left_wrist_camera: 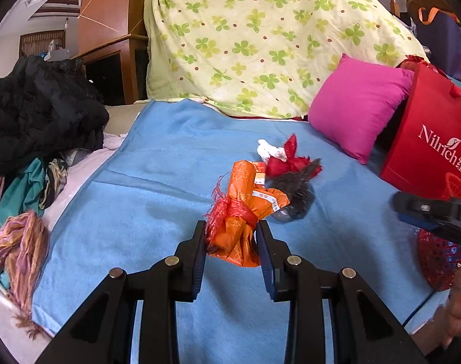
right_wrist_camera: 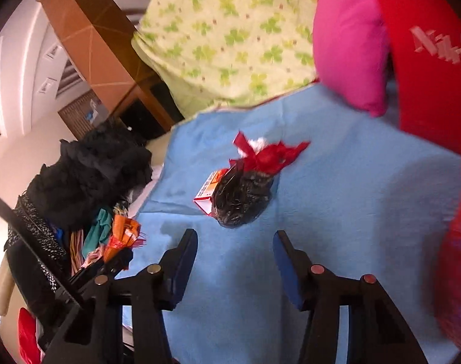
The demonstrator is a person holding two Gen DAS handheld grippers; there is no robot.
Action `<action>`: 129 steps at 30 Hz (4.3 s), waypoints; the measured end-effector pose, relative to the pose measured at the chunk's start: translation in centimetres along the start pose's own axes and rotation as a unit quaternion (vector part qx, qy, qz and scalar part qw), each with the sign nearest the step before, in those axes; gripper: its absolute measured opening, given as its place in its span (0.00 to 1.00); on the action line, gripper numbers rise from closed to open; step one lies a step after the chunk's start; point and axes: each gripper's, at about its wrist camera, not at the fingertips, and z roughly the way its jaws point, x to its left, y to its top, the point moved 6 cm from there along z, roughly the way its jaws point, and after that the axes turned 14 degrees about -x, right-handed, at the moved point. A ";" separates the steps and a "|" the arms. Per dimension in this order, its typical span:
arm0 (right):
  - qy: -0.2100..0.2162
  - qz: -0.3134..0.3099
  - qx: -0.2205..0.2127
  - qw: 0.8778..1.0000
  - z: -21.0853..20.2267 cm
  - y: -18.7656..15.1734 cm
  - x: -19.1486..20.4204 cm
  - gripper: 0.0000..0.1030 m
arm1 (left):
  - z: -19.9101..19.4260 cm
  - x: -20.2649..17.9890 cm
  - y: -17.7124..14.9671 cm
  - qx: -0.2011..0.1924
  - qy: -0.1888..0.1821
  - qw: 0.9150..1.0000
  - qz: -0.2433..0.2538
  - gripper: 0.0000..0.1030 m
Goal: Collect trash
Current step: 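Grasp the black plastic bag with the right tool, then carry the black bag over the red basket with the right tool while the left tool brings the orange wrapper, then open both tools over the red basket to drop the black bag and orange wrapper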
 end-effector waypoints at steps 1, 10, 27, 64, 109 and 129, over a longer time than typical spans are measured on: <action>0.004 0.007 0.013 1.000 1.6 -0.2 0.1 0.53 | 0.4 0.3 -0.1 -0.001 0.000 1.000 -0.001 0.33; -0.016 0.098 0.067 0.993 12.6 -0.9 -1.2 0.54 | 2.4 1.4 -0.3 0.009 -0.012 1.000 -0.013 0.33; -0.043 0.029 0.080 0.995 14.8 -1.9 0.0 0.32 | 3.4 1.5 -0.8 0.023 -0.018 0.999 -0.014 0.33; -0.115 -0.011 -0.269 0.956 -24.9 8.1 -11.8 0.32 | -9.1 -21.0 6.6 -0.070 -0.221 0.971 0.065 0.33; -0.109 -0.001 -0.302 0.947 -29.6 7.1 -13.3 0.32 | -12.3 -27.9 7.5 -0.073 -0.264 0.955 0.111 0.33; -0.158 0.103 -0.248 0.950 -27.1 6.6 -18.3 0.69 | -6.7 -33.8 3.9 -0.003 -0.329 0.937 0.121 0.62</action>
